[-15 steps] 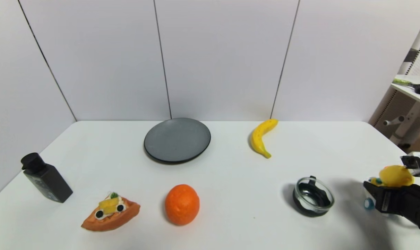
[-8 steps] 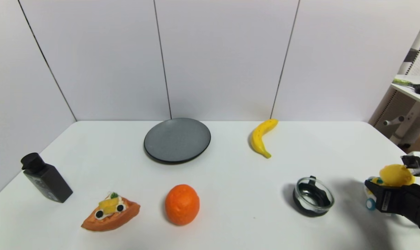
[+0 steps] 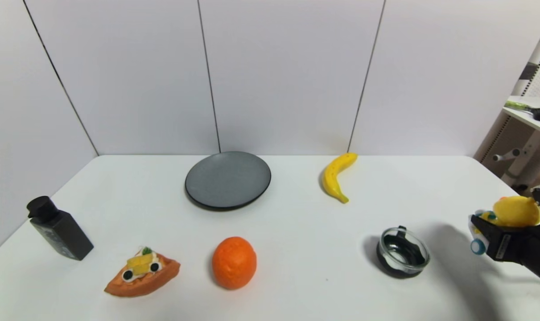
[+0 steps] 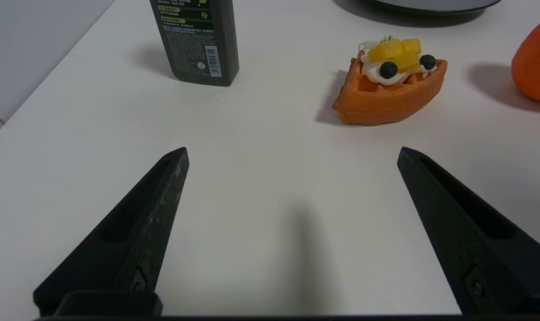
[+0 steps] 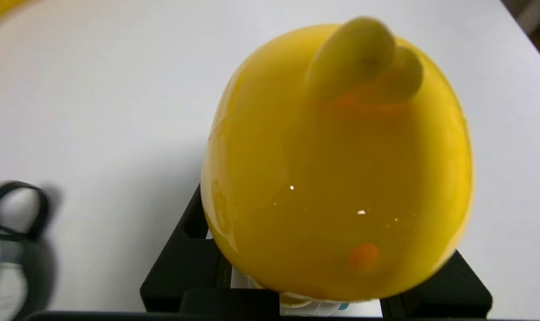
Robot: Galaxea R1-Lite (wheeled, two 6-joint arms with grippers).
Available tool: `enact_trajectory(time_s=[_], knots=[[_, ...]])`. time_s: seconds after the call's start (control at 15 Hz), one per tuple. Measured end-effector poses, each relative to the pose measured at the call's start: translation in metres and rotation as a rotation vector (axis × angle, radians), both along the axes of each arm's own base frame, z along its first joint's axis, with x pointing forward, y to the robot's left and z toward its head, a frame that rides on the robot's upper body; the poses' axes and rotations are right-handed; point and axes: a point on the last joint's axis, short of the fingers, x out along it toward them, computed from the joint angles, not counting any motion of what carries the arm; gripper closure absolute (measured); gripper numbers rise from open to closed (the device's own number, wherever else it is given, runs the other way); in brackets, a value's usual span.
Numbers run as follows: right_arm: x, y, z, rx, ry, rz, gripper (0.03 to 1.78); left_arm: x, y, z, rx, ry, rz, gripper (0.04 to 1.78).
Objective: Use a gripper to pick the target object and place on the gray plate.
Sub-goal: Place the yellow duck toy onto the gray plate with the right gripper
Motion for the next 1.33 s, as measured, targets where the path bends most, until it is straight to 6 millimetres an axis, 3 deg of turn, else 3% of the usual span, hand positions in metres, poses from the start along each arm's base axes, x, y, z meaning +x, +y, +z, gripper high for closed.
enact_trajectory(time_s=[0.33, 0.67, 1.0, 1.33], knots=[[-0.001, 0.005, 0.022, 0.005, -0.157, 0.124, 0.98, 0.000, 0.000, 0.000, 0.000, 0.000, 0.000, 0.13], [0.021, 0.020, 0.053, 0.012, -0.288, 0.393, 0.98, 0.000, 0.000, 0.000, 0.000, 0.000, 0.000, 0.13], [0.065, 0.086, 0.095, -0.015, -0.419, 0.744, 0.98, 0.000, 0.000, 0.000, 0.000, 0.000, 0.000, 0.13], [0.136, 0.182, 0.136, -0.033, -0.593, 0.953, 0.98, 0.000, 0.000, 0.000, 0.000, 0.000, 0.000, 0.13]])
